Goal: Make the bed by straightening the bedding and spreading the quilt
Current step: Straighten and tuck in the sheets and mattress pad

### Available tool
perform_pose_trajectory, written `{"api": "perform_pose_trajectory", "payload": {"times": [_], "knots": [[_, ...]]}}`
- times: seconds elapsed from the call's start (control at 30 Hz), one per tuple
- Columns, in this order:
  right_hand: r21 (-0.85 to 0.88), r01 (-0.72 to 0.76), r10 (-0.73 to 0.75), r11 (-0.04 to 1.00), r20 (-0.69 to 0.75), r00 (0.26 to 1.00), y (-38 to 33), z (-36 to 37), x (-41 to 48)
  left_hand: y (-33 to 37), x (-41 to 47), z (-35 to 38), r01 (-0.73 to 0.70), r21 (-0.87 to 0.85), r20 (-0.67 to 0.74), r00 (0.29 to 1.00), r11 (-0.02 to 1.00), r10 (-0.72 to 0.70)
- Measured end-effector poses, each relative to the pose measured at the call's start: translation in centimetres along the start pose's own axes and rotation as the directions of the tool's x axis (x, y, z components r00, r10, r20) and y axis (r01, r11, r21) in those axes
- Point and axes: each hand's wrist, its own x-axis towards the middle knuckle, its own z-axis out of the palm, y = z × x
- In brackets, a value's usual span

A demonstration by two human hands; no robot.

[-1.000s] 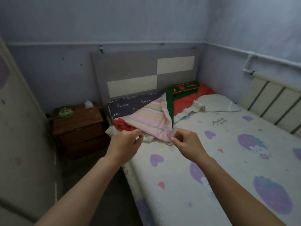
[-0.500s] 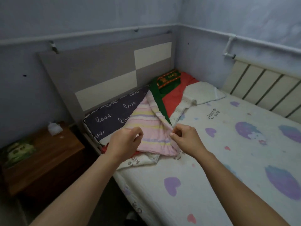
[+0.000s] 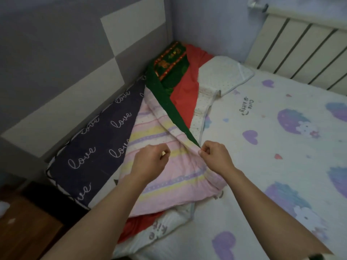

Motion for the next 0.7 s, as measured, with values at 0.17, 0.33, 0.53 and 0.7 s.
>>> {"api": "perform_pose_trajectory", "payload": {"times": [0.17, 0.33, 0.53, 0.7], "knots": [[-0.094, -0.094, 0.098, 0.991, 0.038, 0.994, 3.9, 3.9, 4.8, -3.1, 7.3, 6.6, 0.111, -0.1, 0.097, 0.99, 0.989, -0.102], [-0.425, -0.108, 0.184, 0.899, 0.144, 0.972, 8.5, 8.6, 7.1, -5.2, 12.7, 13.9, 0.242, -0.196, 0.218, 0.956, 0.95, -0.198], [-0.457, -0.12, 0.182, 0.881, 0.093, 0.979, 12.4, 13.5, 8.7, -5.9, 16.6, 21.7, 0.315, -0.286, 0.294, 0.928, 0.905, -0.23], [-0.337, -0.074, 0.124, 0.939, 0.129, 0.984, 12.5, 14.7, 7.8, -5.8, 18.5, 24.9, 0.413, -0.418, 0.345, 0.896, 0.809, -0.279]]}}
